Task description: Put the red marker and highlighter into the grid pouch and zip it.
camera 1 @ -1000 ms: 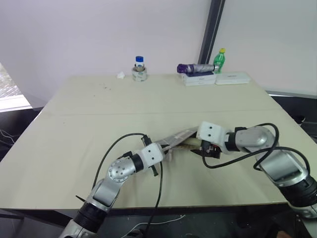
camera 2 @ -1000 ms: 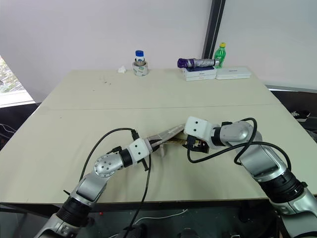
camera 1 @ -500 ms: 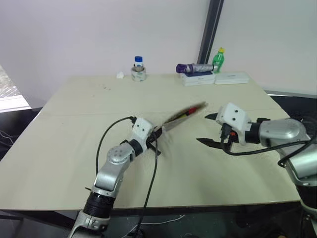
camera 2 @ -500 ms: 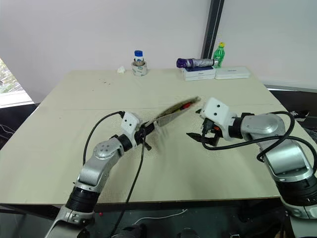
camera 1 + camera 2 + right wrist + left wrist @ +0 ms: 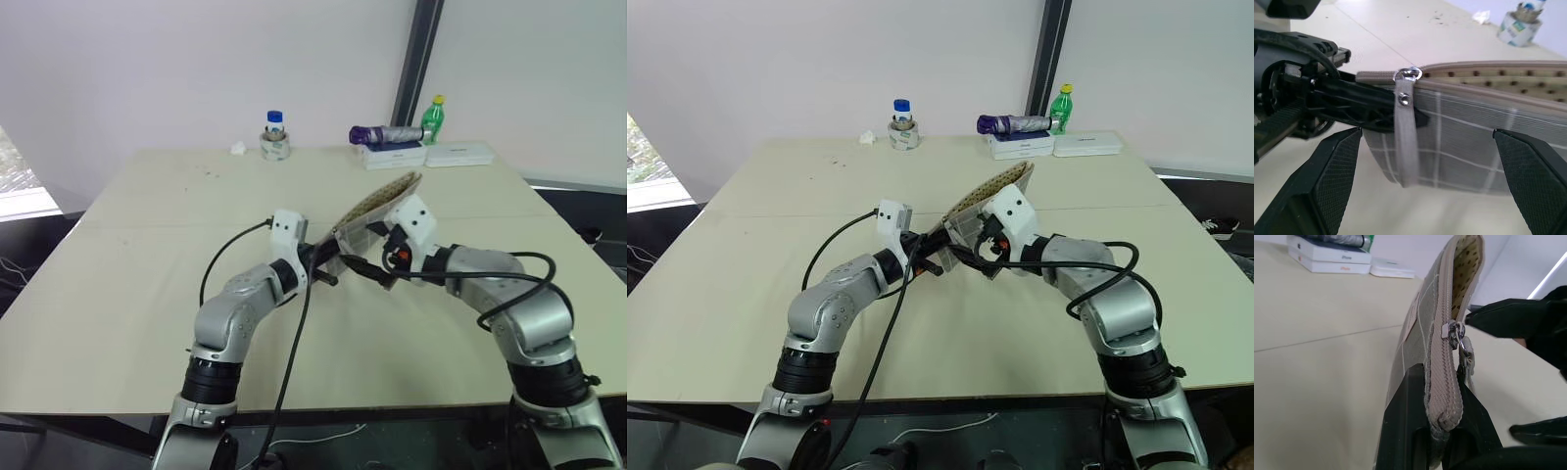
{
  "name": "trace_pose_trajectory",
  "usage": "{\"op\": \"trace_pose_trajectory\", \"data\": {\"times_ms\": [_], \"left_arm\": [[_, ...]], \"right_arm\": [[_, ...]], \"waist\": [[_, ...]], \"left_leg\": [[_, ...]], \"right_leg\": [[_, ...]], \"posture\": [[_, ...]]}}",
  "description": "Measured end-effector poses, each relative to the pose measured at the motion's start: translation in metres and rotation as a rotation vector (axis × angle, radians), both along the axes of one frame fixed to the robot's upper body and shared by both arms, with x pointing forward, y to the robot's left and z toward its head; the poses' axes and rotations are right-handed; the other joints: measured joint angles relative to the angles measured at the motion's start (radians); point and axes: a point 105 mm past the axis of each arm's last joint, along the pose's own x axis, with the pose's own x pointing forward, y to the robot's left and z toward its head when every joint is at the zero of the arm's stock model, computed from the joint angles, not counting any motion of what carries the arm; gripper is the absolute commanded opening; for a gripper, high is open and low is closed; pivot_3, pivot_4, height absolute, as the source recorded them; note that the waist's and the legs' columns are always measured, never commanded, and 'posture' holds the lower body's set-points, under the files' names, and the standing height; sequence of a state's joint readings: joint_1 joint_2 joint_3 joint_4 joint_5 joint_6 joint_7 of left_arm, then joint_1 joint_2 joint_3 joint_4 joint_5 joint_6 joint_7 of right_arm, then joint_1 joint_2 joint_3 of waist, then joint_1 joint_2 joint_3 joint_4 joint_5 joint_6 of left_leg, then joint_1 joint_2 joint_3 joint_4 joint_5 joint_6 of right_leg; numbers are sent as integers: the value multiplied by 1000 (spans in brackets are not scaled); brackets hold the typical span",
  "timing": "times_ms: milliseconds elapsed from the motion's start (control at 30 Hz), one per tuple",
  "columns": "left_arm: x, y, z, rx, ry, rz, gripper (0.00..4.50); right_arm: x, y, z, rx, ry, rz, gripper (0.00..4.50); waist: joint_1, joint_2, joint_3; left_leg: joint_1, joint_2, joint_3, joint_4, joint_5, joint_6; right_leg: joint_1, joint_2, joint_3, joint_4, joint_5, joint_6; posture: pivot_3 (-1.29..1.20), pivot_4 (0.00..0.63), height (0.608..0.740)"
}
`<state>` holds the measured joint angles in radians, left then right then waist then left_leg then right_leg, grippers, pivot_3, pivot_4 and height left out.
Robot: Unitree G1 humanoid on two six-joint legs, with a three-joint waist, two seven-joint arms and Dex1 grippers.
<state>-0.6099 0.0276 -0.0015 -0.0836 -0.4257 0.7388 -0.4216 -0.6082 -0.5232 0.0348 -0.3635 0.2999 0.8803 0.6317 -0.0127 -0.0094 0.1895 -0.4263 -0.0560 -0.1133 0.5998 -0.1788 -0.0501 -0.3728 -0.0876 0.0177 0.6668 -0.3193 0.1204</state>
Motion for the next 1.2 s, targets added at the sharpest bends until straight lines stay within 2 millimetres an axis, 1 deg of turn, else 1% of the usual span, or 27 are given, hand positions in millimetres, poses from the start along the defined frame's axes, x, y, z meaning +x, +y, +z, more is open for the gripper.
{"op": "trace_pose_trajectory", "data": {"times_ms": [100,133,200,300,333,400,433,600,700,767,833,933,1000,1100,1133,1200], "left_arm": [[1,1,0,-1,4,8,0],[1,0,1,-5,9,5,0],[0,-1,1,-10,15,-2,0],[0,0,1,-10,15,-1,0],[0,0,2,-12,16,-1,0],[-1,-1,4,-18,12,-3,0],[-1,-1,5,-20,8,-2,0],[-1,0,6,-20,4,3,0],[-1,2,4,1,-4,4,0],[0,7,0,44,-23,18,0],[1,13,-5,121,-71,30,0],[5,32,-9,266,-181,67,0],[8,45,-14,326,-225,90,0],[7,51,-15,357,-275,82,0],[6,55,-16,370,-290,81,0],[5,54,-15,371,-307,69,0]], "right_arm": [[1,1,-2,7,9,-4,4443],[2,2,-4,9,16,-4,4213],[2,6,-7,15,27,1,3590],[2,9,-9,24,42,9,2068],[2,9,-10,24,45,12,1454],[2,10,-12,31,56,15,427],[3,10,-12,33,58,14,23],[3,10,-12,37,61,15,23],[5,4,-11,19,45,-1,23],[7,-5,-5,3,21,-23,23],[9,-14,8,-12,-22,-45,23],[16,-43,26,-57,-75,-132,23],[21,-64,32,-93,-93,-202,23],[26,-87,39,-119,-115,-278,23],[28,-98,41,-132,-120,-314,23],[30,-101,40,-134,-120,-320,23]], "waist": [[-1,0,0],[-1,0,0],[-2,0,0],[-2,0,0],[-1,0,0],[-1,0,0],[-1,0,0],[-1,0,0],[-1,0,0],[-2,0,0],[-3,0,0],[-1,0,0],[0,0,0],[0,0,0],[0,0,0],[-1,0,0]], "left_leg": [[0,0,0,0,0,0],[0,0,0,0,0,0],[0,0,0,0,0,0],[0,0,0,-1,0,0],[0,0,0,0,0,0],[0,0,0,0,0,0],[0,0,0,-1,0,0],[0,0,0,-1,0,0],[0,0,1,-1,0,0],[0,0,1,-1,0,0],[0,0,1,-1,0,0],[0,0,2,-2,0,0],[0,0,2,-2,0,0],[0,0,2,-2,0,0],[0,0,2,-2,0,0],[0,0,2,-2,0,0]], "right_leg": [[0,0,0,0,0,0],[0,0,0,0,0,0],[0,0,0,0,0,0],[0,0,0,0,0,0],[0,0,0,0,0,0],[0,0,0,0,0,0],[0,0,0,0,0,0],[0,0,0,0,0,0],[0,0,0,0,0,0],[0,0,0,0,0,0],[-1,0,1,0,0,0],[-1,0,1,-1,0,0],[-1,0,1,-1,0,0],[-1,-1,1,-1,0,0],[-1,0,1,-1,0,0],[-1,0,1,-1,0,0]], "posture": [[0,150,740],[0,150,740],[0,150,740],[0,150,740],[0,150,740],[0,150,740],[0,150,740],[0,150,740],[0,150,740],[0,150,740],[0,150,740],[0,150,740],[0,150,740],[0,150,740],[0,150,740],[0,150,740]]}}
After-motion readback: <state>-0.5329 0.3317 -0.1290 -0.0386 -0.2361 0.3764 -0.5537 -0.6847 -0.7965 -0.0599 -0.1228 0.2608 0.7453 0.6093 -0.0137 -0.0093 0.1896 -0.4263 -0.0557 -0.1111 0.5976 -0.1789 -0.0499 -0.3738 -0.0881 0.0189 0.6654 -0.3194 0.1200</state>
